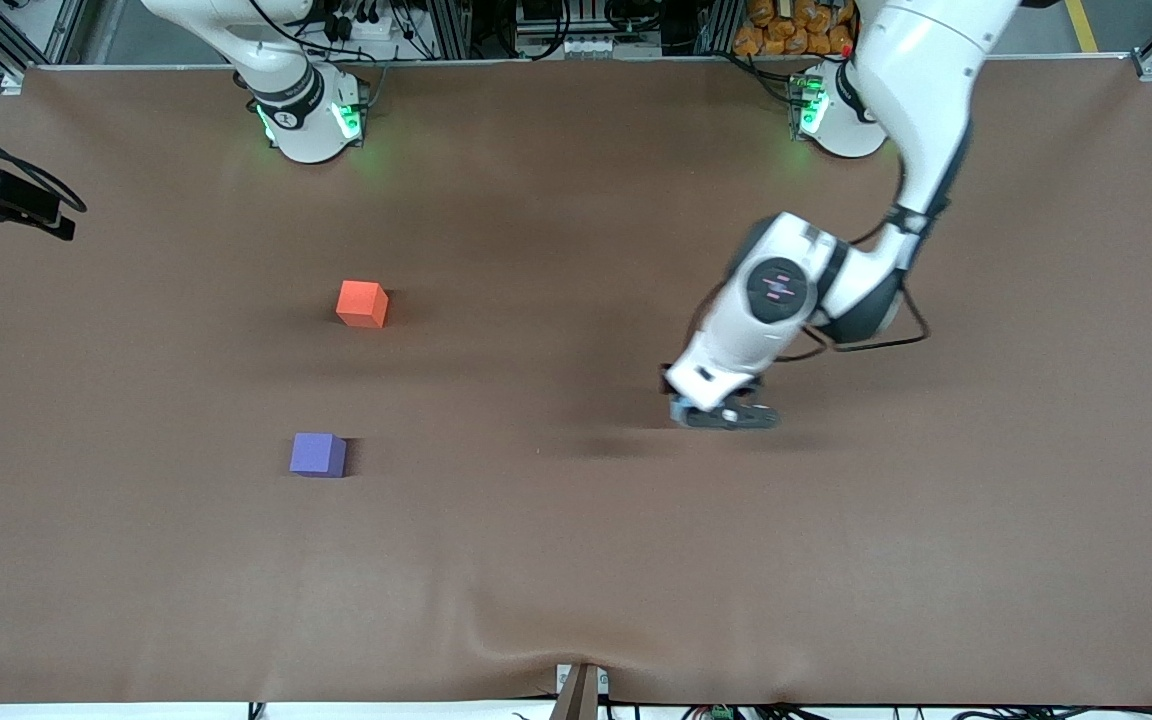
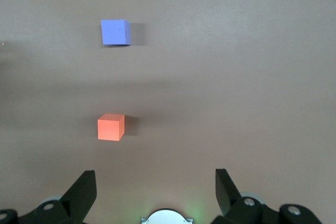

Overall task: Place blue block between orange and purple blocks
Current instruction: 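Carry the blue cube toward the table middle with the left gripper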

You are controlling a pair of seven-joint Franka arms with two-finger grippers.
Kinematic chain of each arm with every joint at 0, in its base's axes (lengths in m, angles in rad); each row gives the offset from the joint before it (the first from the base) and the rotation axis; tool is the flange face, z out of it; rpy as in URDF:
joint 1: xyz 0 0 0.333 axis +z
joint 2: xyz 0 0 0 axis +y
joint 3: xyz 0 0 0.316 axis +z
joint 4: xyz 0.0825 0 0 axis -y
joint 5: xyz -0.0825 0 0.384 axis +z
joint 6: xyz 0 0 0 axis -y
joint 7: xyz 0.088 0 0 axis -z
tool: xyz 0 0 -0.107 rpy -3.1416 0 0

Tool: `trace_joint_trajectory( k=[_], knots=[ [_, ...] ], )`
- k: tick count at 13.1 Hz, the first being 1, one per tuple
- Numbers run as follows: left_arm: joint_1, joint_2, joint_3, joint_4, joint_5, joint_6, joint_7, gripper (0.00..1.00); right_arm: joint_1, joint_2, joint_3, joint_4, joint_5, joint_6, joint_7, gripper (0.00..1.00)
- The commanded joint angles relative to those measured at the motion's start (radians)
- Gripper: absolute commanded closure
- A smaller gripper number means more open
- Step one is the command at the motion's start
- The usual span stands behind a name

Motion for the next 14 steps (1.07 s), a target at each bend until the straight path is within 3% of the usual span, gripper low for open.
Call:
trace_joint_trajectory(
  k=[1, 7, 13, 14],
  knots=[
    [-0.104, 0.178, 0.013, 0.249, -0.029, -0.088, -0.117, 1.0, -0.004, 0.049, 0.013, 0.006, 0.008, 0.049, 0.012, 0.0],
    [-0.25, 0.295, 0.023, 0.398, -0.047, -0.09, -0.137, 1.0, 0.042, 0.111, 0.013, 0.008, 0.011, 0.12, 0.014, 0.0],
    [-0.333, 0.362, 0.032, 0.407, -0.046, -0.059, -0.138, 1.0, 0.08, 0.138, 0.013, 0.003, 0.014, 0.133, 0.014, 0.0],
    [-0.333, 0.359, 0.032, 0.398, -0.047, -0.059, -0.148, 0.85, 0.081, 0.144, 0.013, 0.003, 0.016, 0.133, 0.014, 0.0]
  ],
)
